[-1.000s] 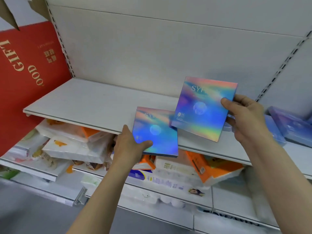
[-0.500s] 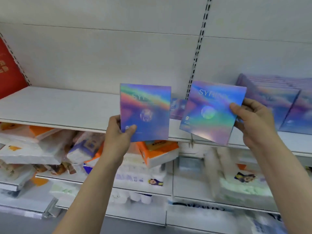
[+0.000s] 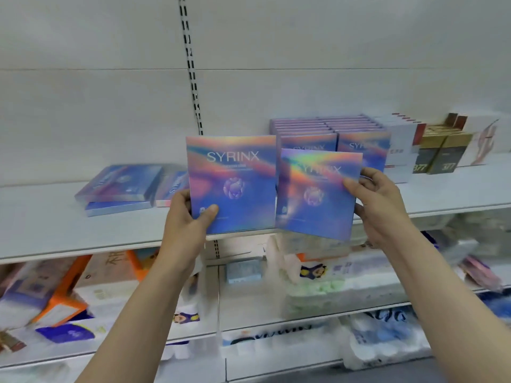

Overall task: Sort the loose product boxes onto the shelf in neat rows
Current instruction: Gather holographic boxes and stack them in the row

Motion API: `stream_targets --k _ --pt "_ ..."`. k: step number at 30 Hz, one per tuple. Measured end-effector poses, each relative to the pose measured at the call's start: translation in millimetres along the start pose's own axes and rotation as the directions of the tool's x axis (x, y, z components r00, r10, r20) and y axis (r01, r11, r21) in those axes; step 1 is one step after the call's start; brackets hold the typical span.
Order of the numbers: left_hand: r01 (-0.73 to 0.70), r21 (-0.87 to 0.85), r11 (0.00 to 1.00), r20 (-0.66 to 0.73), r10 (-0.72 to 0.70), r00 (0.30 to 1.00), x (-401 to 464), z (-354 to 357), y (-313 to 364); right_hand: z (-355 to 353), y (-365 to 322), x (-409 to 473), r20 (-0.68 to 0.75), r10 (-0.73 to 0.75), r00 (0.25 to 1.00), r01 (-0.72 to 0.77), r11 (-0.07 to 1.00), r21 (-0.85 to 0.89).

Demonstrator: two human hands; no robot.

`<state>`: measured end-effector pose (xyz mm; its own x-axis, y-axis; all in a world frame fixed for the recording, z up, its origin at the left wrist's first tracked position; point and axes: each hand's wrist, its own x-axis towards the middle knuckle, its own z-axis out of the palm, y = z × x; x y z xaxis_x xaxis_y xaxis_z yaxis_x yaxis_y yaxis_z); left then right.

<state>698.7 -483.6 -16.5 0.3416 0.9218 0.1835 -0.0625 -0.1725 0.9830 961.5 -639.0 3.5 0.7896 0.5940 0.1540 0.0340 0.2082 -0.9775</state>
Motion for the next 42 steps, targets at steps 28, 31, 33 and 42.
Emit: stream_targets --k 28,31,33,42 --pt "-0.066 -0.040 0.997 0.196 0.072 0.978 83.9 191.4 -1.4 -30.9 -18.6 161.2 0.207 -0.130 0.970 0.120 0.991 0.057" --pt "-0.248 0.142 0.958 0.131 0.230 0.964 85.4 223.0 1.0 -56.6 -28.8 175.4 0.224 -0.153 0.963 0.144 0.988 0.057" --pt "-0.458 0.460 0.761 0.089 0.474 0.876 94.0 233.1 -0.8 -81.2 -26.8 187.8 0.201 -0.143 0.969 0.132 0.989 0.067" --pt "-0.397 0.858 0.325 0.172 0.546 0.820 121.5 249.7 -26.5 -142.5 9.4 222.0 0.217 -0.061 0.974 0.073 0.996 -0.049"
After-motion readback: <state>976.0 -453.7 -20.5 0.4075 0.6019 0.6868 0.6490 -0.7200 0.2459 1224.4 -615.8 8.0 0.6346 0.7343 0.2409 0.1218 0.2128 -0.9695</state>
